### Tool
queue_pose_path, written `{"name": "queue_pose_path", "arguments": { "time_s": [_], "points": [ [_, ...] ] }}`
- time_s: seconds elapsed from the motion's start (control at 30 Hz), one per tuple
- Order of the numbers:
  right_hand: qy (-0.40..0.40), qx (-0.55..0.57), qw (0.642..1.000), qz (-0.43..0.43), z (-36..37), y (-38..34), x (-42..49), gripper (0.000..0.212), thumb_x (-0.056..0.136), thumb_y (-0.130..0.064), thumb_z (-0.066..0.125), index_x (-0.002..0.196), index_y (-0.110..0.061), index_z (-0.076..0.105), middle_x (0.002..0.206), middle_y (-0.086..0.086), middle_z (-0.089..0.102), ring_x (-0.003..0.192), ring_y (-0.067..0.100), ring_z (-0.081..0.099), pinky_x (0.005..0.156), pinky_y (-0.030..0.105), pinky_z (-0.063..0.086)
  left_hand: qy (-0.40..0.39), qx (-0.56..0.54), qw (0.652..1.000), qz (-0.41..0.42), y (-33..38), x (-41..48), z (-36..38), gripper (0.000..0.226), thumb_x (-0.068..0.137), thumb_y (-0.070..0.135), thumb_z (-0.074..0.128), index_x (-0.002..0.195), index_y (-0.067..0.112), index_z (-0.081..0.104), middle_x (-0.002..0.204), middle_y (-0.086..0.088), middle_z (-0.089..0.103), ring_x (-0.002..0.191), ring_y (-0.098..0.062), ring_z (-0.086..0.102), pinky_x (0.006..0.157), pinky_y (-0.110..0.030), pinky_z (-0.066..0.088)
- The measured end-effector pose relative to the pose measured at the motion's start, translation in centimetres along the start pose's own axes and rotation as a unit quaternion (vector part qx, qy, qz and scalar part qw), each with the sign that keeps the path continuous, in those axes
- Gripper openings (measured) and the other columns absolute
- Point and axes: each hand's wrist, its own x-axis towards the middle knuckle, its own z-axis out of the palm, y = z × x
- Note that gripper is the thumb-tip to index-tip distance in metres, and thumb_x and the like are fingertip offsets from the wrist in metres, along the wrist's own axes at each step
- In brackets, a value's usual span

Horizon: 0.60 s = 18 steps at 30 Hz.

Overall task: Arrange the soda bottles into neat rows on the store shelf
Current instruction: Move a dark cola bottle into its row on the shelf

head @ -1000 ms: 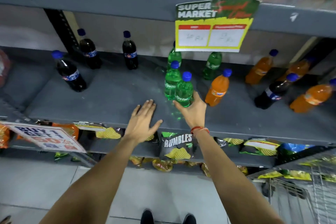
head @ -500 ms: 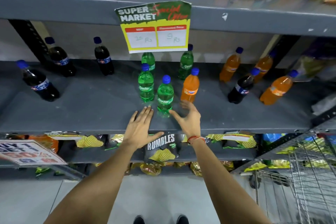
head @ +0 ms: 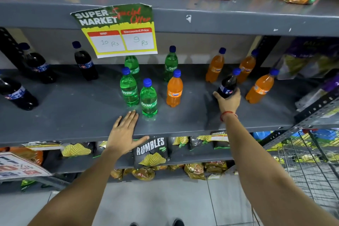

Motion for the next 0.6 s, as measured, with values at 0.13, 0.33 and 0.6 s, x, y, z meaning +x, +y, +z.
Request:
{"name": "queue_pose_path", "arguments": {
  "time_s": [0.13, 0.33, 0.6],
  "points": [
    [0.009, 0.008, 1.0, 0.007, 0.0, 0.0, 0.8, 0.06, 0.071, -0.011, 0.076, 0.123, -0.003, 0.048, 0.126, 0.02, 0.057, 0.117, 0.035, 0.053, 0.102, 0.041, 0.042, 0.01, -0.002, 1.0, -0.002, 0.1, 0.1, 0.1, 0.095, 0.078, 0.076, 0.031, 0.135, 0.0, 0.043, 0.142, -0.014, 0.043, 0.133, -0.024, 0.035, 0.108, -0.044, 0.022],
    [0.02, 0.005, 0.999, -0.043, -0.6, -0.3, -3.6, 0.054, 0.063, -0.017, 0.083, 0.109, -0.005, 0.057, 0.109, 0.018, 0.067, 0.099, 0.029, 0.062, 0.087, 0.032, 0.048, 0.015, 0.002, 1.0, 0.003, 0.0, 0.2, 0.0, 0.095, 0.078, 0.076, 0.031, 0.135, 0.0, 0.041, 0.143, -0.014, 0.042, 0.133, -0.025, 0.035, 0.108, -0.045, 0.025],
    [-0.106, 0.034, 0.985, -0.132, 1.8, -1.5, -15.6, 0.044, 0.06, -0.023, 0.086, 0.09, -0.017, 0.056, 0.086, 0.0, 0.063, 0.077, 0.013, 0.058, 0.065, 0.004, 0.042, -0.014, -0.011, 1.0, 0.006, 0.0, 0.1, -0.4, 0.098, 0.079, 0.077, 0.021, 0.134, -0.001, 0.042, 0.142, -0.016, 0.042, 0.132, -0.027, 0.036, 0.106, -0.047, 0.03]
  ]
}}
